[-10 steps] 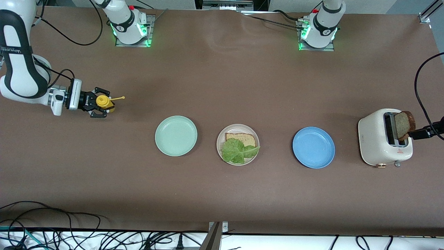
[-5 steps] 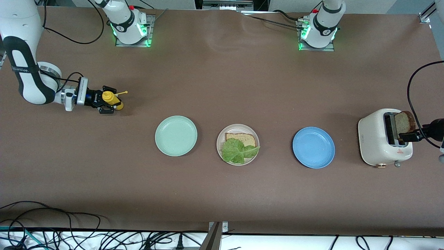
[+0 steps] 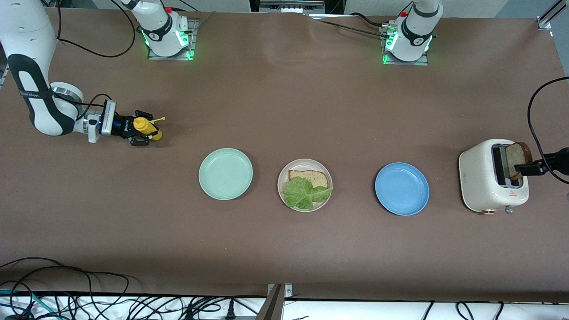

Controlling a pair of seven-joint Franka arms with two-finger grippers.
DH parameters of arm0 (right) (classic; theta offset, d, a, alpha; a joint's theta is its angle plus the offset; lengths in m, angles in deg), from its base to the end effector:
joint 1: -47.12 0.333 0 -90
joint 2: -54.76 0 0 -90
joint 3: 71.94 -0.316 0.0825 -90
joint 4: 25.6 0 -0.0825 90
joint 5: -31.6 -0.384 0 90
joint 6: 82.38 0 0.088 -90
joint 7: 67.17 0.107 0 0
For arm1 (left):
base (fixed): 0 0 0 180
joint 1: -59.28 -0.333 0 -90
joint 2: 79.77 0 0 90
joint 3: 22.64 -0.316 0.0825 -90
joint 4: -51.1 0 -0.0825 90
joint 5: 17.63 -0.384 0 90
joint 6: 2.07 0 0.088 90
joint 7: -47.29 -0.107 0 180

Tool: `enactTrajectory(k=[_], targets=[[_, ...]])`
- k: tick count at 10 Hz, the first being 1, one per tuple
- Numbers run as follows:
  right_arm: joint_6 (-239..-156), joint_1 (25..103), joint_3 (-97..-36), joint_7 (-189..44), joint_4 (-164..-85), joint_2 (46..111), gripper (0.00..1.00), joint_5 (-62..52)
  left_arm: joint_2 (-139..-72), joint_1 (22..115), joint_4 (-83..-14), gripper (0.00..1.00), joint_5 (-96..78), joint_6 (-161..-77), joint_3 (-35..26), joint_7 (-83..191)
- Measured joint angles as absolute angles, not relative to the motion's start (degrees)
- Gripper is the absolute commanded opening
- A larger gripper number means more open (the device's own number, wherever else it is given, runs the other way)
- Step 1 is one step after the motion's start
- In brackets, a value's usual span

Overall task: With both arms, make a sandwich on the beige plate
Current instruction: 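Carry the mustard back with the right gripper while the left gripper reaches the toaster, then set down the mustard, open the right gripper while the left grasps bread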

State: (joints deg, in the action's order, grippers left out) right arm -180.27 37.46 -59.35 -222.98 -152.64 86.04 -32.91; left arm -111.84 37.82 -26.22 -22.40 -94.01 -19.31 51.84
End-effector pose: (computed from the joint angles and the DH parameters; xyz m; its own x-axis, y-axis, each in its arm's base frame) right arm 0.4480 -0.1019 0.1209 0.0911 0.3884 0.9170 0.9956 -0.0156 -0.0923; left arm 0.6404 0.2266 0.3794 0.8819 0.3683 -0.2943 0.3641 -0.9286 -0.0713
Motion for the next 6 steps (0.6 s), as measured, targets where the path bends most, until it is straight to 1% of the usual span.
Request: enactTrajectory(k=[3,5,6], targets=[[-179.9,37.2,-59.9,-223.0,-152.6,86.2,0.78,-33.1,-109.6,37.8,-29.7,1.0,-22.1,-93.8,-18.6,51.4],[-179.5,36.4,-59.9,-223.0,-152.5,86.2,0.96,-33.1,-106.8,37.8,-33.1,1.0,-22.1,-93.8,-18.0,51.4],[-179.2,36.1,-59.9,-222.9,-152.5,86.2,1.0,-33.1,-106.0,37.8,-34.1,1.0,-22.1,-93.8,-18.0,51.4]])
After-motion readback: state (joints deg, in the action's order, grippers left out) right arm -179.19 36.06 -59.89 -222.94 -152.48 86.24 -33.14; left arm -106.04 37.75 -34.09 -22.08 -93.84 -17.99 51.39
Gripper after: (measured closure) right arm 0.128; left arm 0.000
